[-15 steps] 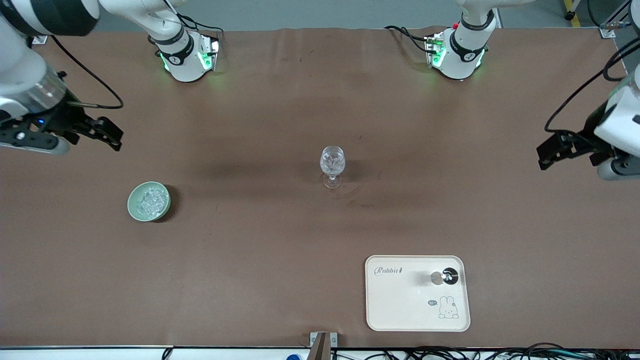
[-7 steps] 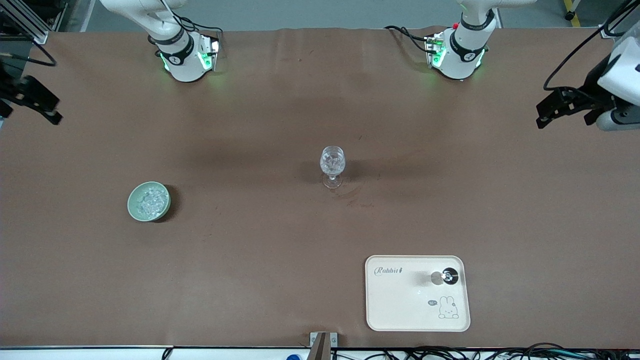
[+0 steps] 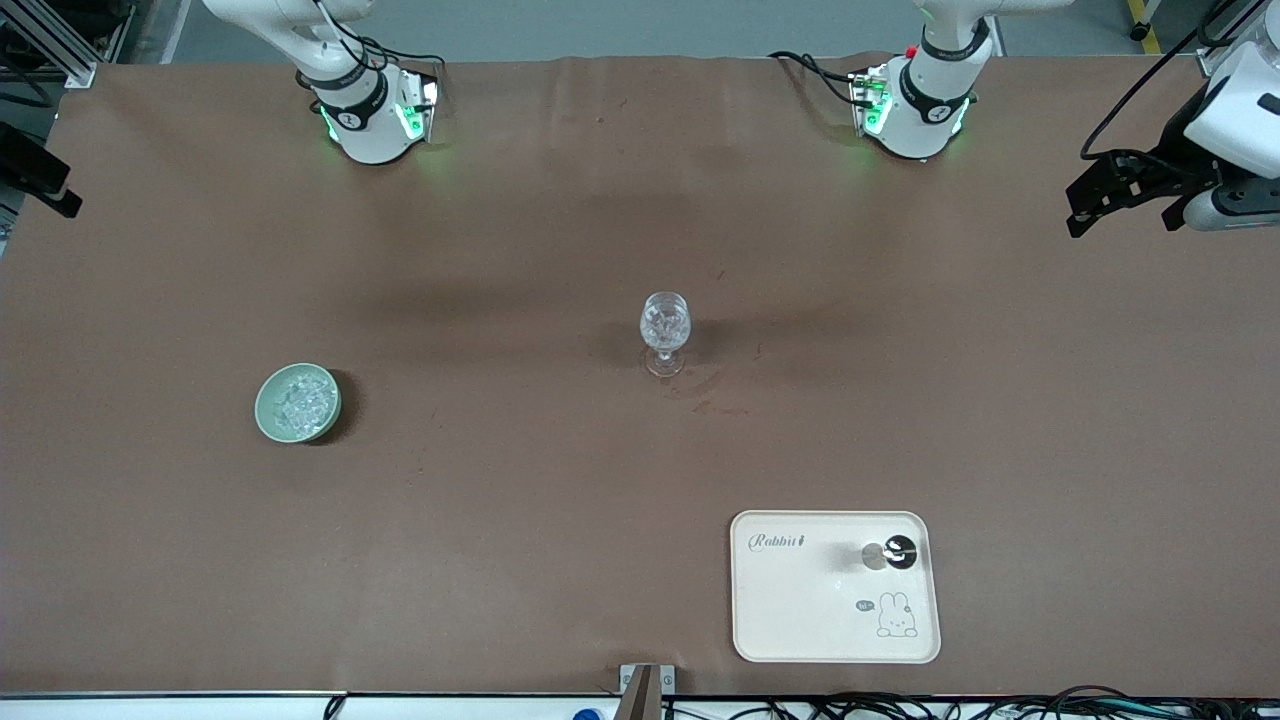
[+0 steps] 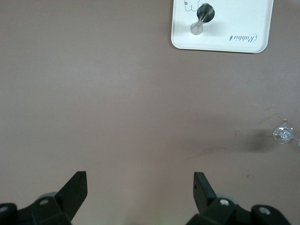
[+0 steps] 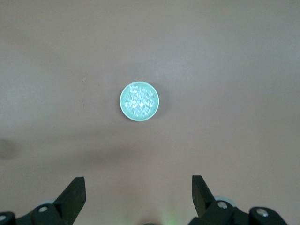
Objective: Pour wine and add ice with both arms
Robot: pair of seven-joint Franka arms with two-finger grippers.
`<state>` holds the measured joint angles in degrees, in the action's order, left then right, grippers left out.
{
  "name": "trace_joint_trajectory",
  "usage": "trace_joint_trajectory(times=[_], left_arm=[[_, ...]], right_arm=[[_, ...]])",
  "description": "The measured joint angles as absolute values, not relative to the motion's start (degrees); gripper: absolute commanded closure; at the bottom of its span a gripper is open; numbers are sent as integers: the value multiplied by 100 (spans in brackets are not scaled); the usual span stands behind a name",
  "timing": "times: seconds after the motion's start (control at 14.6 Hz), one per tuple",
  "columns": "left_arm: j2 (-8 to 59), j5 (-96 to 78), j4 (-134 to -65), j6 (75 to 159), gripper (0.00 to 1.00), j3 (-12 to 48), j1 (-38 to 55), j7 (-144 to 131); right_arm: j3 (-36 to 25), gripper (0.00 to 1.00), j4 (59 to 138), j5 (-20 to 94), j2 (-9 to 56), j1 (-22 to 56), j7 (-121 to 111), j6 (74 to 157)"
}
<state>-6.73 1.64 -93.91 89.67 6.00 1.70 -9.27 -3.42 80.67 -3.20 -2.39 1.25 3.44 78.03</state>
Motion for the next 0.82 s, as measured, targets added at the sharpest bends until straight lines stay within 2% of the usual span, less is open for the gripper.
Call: trace_joint_trajectory(times=[0.82], left_arm=[[-682,158,-9383,8977,0,785,198,-927]], right_arm=[[-344,1,8168,-84,-202,55,319,7814]])
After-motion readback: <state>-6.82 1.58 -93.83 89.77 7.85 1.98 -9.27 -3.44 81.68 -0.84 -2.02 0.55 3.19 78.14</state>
